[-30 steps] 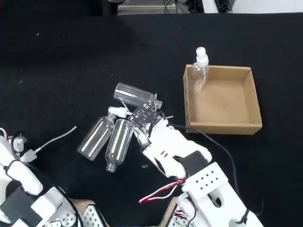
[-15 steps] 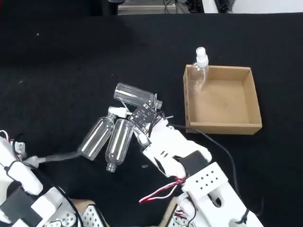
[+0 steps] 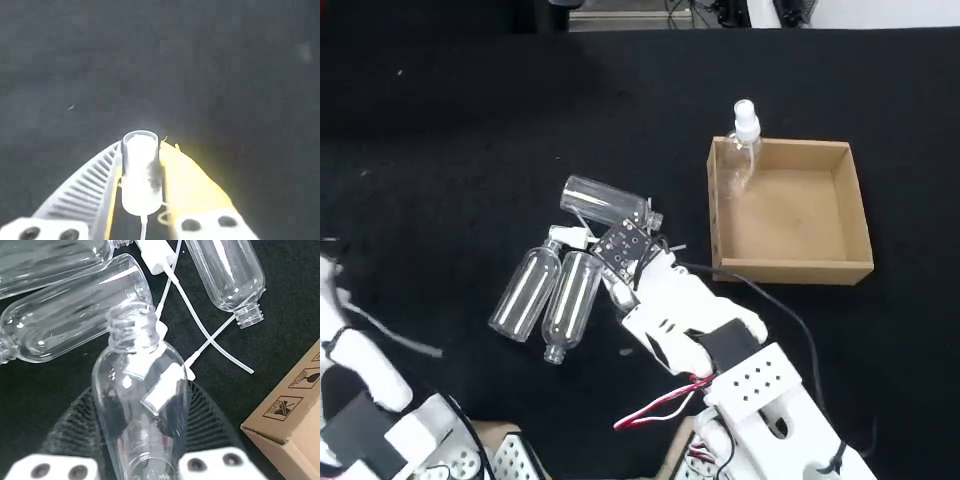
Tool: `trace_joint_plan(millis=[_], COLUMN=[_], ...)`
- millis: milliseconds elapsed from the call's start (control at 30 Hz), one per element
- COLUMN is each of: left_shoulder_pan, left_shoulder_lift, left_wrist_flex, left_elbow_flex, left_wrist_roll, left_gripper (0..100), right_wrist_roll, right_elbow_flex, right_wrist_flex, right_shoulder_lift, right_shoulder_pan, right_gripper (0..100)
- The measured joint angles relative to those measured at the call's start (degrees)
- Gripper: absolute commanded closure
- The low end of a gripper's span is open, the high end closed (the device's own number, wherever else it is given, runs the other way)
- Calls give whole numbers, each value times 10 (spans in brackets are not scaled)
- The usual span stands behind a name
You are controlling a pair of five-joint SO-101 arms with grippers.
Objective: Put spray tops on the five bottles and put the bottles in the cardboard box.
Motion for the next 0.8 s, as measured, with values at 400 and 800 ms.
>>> trace_joint_plan(millis=[400,800], left_shoulder_pan=[31,30], left_shoulder_lift=[119,263], left_wrist_flex=[9,151], left_elbow_flex=[51,-78], left_wrist_roll=[-271,-273], left_gripper=[651,804], right_wrist_roll=[0,0], right_elbow_flex=[0,0], right_wrist_flex=[0,0], right_shoulder_lift=[0,0], right_shoulder_pan=[0,0], right_gripper=[987,987])
